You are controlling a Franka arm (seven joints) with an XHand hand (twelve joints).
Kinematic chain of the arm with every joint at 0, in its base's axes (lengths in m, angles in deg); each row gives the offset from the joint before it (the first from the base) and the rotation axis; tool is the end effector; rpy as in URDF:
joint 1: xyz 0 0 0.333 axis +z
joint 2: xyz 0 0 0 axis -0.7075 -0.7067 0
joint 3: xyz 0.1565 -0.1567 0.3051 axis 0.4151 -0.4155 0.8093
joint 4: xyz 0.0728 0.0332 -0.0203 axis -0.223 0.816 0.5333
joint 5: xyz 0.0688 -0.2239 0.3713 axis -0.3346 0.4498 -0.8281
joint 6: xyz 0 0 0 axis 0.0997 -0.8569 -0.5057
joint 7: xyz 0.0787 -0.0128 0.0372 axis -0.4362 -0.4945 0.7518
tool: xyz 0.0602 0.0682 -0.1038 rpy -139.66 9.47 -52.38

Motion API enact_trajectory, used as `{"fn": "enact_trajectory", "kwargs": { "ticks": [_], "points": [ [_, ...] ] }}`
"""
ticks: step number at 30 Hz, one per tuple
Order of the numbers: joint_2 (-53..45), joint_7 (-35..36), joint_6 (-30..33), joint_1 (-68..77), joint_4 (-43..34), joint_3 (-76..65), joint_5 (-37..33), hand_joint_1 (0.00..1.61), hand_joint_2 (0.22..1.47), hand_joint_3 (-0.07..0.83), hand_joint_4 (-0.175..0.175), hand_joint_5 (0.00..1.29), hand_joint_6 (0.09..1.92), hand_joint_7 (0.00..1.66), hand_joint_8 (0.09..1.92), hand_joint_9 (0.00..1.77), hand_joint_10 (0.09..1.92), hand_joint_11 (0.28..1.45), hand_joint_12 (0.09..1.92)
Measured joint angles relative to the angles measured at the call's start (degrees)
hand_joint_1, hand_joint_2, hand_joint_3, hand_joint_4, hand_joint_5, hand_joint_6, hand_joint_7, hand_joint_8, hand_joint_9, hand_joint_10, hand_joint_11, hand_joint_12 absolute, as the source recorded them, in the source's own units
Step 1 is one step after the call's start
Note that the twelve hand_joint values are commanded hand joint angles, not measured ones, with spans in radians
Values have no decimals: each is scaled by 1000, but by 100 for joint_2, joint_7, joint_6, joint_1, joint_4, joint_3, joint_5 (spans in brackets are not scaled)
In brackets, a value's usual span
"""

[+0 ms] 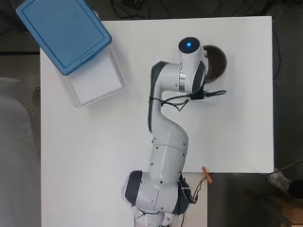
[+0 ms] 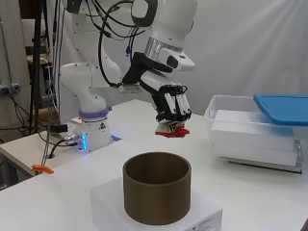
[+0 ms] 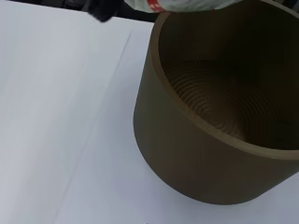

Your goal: Teleoperate dual arm-hand system to remove items from a box

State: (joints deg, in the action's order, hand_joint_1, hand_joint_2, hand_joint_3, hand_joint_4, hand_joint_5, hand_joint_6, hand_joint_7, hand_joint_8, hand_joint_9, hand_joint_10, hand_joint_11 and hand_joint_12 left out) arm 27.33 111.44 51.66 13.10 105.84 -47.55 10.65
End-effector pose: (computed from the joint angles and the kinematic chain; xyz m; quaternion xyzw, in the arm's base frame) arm 0.5993 -0.2021 0.4833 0.9041 0.3940 -0.1577 0.0492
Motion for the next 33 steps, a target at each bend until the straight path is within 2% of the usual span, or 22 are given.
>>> {"fn": "enact_trajectory", "kwargs": {
  "ticks": [5, 6, 7, 8, 9, 11, 12, 13, 14, 15, 16, 17, 18, 19, 22, 24, 25, 28, 33],
  "points": [
    [-190, -668, -290, 123, -245, -73, 70, 1211, 1225, 0, -175, 769, 1070, 833, 1525, 1031, 1644, 632, 1587],
    [-223, -720, -339, 137, -276, -76, 101, 1118, 1217, 0, -55, 785, 1132, 859, 1535, 1039, 1676, 638, 1592],
    [-227, -762, -354, 150, -288, -80, 142, 1042, 1210, 0, 48, 798, 1182, 889, 1543, 1056, 1702, 646, 1598],
    [-238, -797, -366, 160, -307, -94, 161, 998, 1204, 0, 110, 810, 1207, 917, 1538, 1075, 1722, 654, 1611],
    [-308, -840, -409, 179, -403, -157, 146, 976, 1198, -1, 144, 821, 1211, 941, 1504, 1090, 1725, 660, 1620],
    [-460, -836, -446, 193, -587, -326, 54, 971, 1181, -2, 169, 852, 1180, 985, 1399, 1114, 1695, 665, 1619],
    [-525, -819, -423, 197, -656, -409, 11, 974, 1173, -2, 173, 866, 1162, 1004, 1351, 1125, 1675, 665, 1610],
    [-603, -835, -415, 215, -736, -470, 11, 1070, 1168, -2, 48, 875, 1065, 987, 1341, 1128, 1652, 659, 1595],
    [-714, -925, -460, 254, -873, -526, 58, 1055, 1161, 0, 74, 886, 1066, 1002, 1308, 1136, 1618, 656, 1575],
    [-811, -1040, -532, 288, -1016, -579, 106, 793, 1055, -11, 63, 597, 723, 859, 920, 1009, 1185, 613, 1169],
    [-889, -1138, -596, 305, -1142, -621, 130, 487, 875, -24, 51, 335, 408, 526, 526, 658, 718, 528, 728],
    [-990, -1189, -703, 338, -1329, -678, 115, 293, 748, -20, 52, 172, 210, 283, 273, 394, 401, 479, 415],
    [-1145, -1121, -916, 413, -1581, -772, 105, 156, 669, -17, 53, 84, 103, 142, 134, 235, 219, 442, 227],
    [-1363, -1028, -1195, 481, -1871, -854, 128, 78, 621, -17, 46, 39, 87, 68, 87, 158, 126, 414, 123],
    [-2003, -960, -1791, 527, -2583, -908, 268, 7, 594, -7, 29, 3, 87, 6, 87, 113, 87, 385, 87],
    [-2124, -949, -1699, 555, -2665, -926, 366, 1, 621, 7, 19, 0, 87, 4, 87, 123, 87, 377, 87],
    [-2059, -943, -1560, 574, -2551, -937, 414, 0, 638, 8, 12, 0, 87, 15, 87, 143, 87, 375, 87],
    [-1464, -888, -1009, 657, -1748, -967, 510, 0, 680, 6, -12, 0, 87, 184, 87, 353, 87, 437, 87],
    [-104, -741, -650, 813, -709, -917, 442, 0, 730, 17, -16, 14, 87, 232, 87, 381, 87, 456, 87]
  ]
}}
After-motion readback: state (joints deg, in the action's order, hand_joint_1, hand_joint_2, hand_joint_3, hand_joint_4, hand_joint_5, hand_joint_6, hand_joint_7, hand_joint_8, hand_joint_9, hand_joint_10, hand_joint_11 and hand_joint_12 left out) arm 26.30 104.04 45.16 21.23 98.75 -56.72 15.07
